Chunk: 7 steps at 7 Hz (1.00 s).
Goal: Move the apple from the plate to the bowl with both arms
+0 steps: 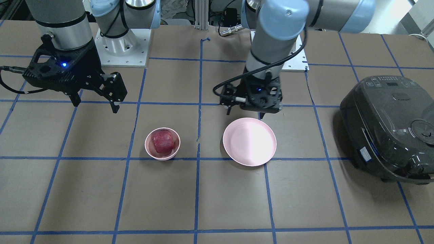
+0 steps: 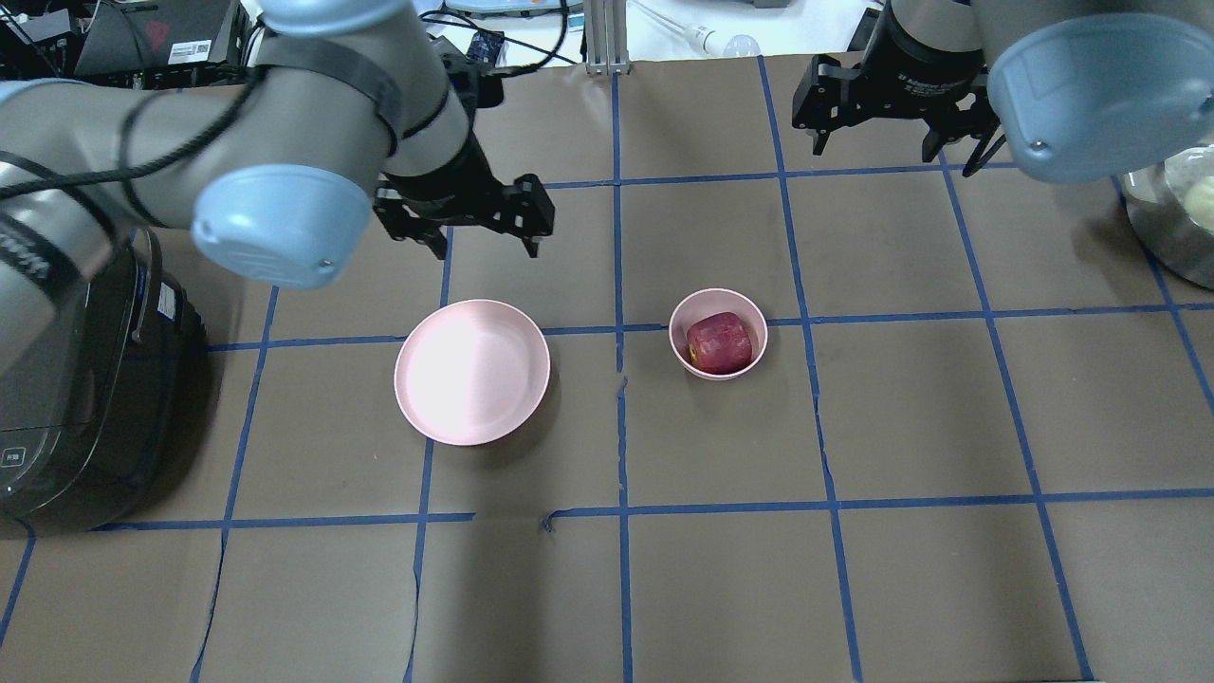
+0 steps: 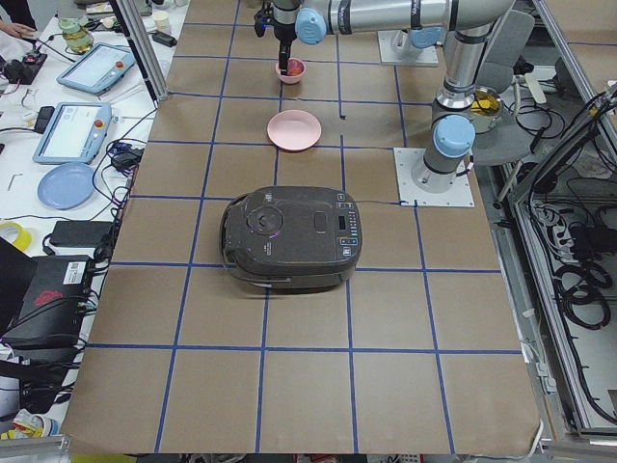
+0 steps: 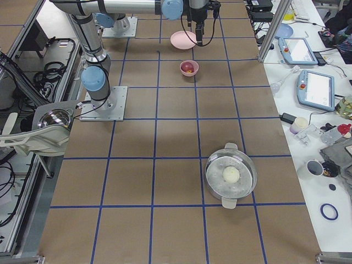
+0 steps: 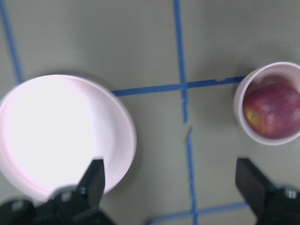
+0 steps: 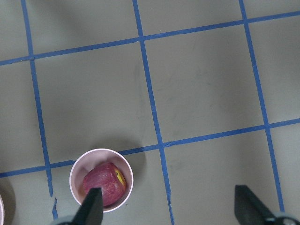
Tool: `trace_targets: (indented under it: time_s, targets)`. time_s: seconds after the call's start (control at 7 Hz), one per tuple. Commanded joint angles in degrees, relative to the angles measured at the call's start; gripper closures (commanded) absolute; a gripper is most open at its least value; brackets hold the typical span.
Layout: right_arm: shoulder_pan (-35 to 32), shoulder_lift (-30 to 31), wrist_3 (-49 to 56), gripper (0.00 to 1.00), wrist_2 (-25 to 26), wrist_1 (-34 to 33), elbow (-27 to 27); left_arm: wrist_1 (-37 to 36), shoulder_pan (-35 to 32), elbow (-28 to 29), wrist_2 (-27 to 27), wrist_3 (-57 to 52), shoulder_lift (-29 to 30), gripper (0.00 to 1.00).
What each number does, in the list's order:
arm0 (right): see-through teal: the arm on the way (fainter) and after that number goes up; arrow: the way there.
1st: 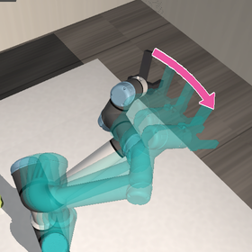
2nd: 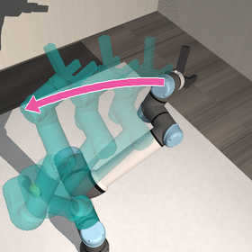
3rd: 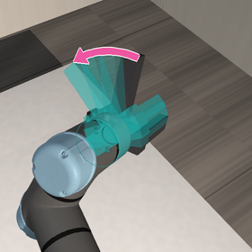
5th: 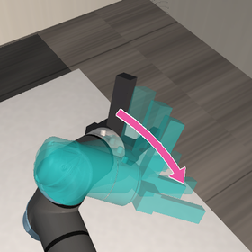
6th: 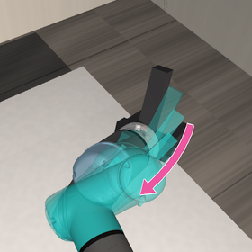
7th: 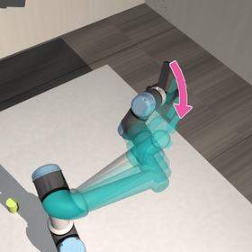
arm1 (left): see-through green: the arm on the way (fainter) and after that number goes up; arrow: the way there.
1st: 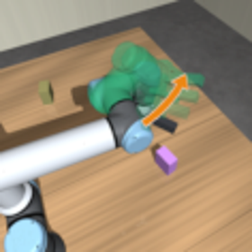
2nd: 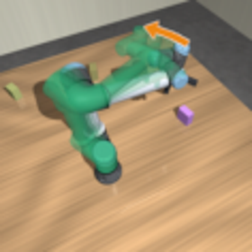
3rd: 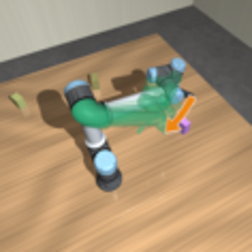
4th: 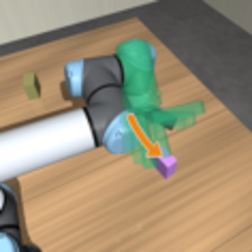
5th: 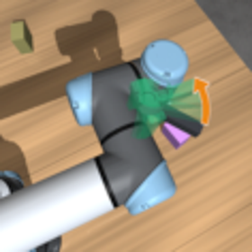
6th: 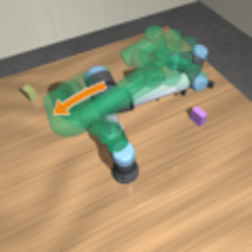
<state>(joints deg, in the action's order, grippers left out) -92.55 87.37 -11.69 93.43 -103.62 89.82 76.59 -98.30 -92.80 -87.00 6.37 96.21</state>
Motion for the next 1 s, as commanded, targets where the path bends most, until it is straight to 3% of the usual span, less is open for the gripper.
trace_targets:
  time_s: [0.0, 0.86]
  targets:
    - [0.0, 0.0, 0.0, 0.0, 0.0, 0.0, 0.09, 10.39, 6.87, 5.86, -4.31, -3.45, -2.78, 0.0]
    - [0.0, 0.0, 0.0, 0.0, 0.0, 0.09, 0.0, 11.57, 7.24, 7.99, -2.12, -3.47, -3.83, 0.0]
